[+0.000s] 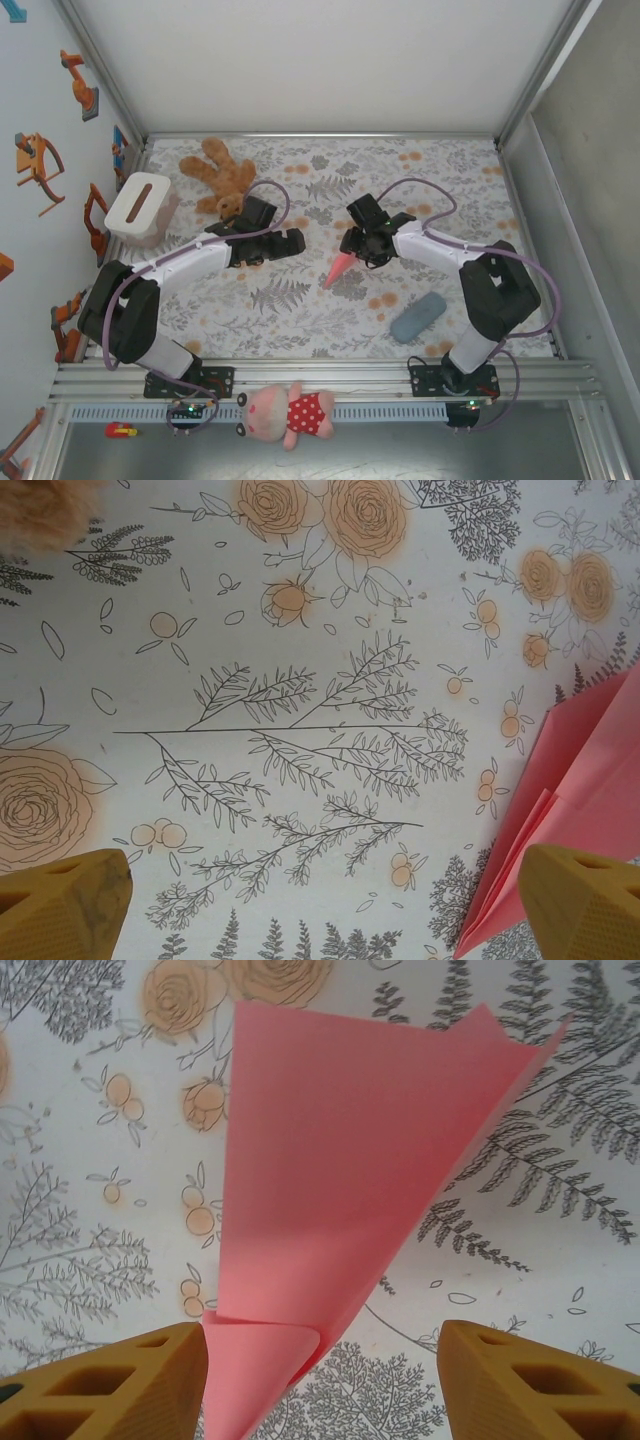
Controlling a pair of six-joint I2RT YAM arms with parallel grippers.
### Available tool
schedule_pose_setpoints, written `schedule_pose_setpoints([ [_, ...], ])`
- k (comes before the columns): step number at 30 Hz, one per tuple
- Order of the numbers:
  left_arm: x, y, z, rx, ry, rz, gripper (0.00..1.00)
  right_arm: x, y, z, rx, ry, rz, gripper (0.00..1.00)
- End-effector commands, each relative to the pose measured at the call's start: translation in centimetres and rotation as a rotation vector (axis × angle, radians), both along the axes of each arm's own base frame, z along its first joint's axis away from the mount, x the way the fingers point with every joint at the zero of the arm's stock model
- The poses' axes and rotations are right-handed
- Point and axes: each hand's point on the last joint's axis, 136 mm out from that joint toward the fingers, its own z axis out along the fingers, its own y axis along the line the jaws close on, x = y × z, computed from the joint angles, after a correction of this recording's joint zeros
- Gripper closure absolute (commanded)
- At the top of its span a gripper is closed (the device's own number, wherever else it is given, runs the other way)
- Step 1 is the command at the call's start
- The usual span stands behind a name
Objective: Fold a paper plane with a square sheet of paper (pick it up from the middle)
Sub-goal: Turn over a paper plane at the center of the table.
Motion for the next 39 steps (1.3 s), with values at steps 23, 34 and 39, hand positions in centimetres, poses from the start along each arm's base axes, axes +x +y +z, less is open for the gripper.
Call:
schedule_pose_setpoints([
  [23,0.6,-1.1,-0.1,-0.058,0.022,0.004,0.02,-0.7,-0.5,-1.7,0.021,0.016,-0.124,1.0],
  [34,1.3,1.7,1.1,-0.171,-0.027,0.129,0.04,1.9,7.6,6.4,0.292,-0.238,0.339,1.0],
  [39,1.4,2.2,1.4,-0.2,-0.016,0.164,0.04,1.5,9.3,4.9,0.438,-0.215,0.4,1.0],
])
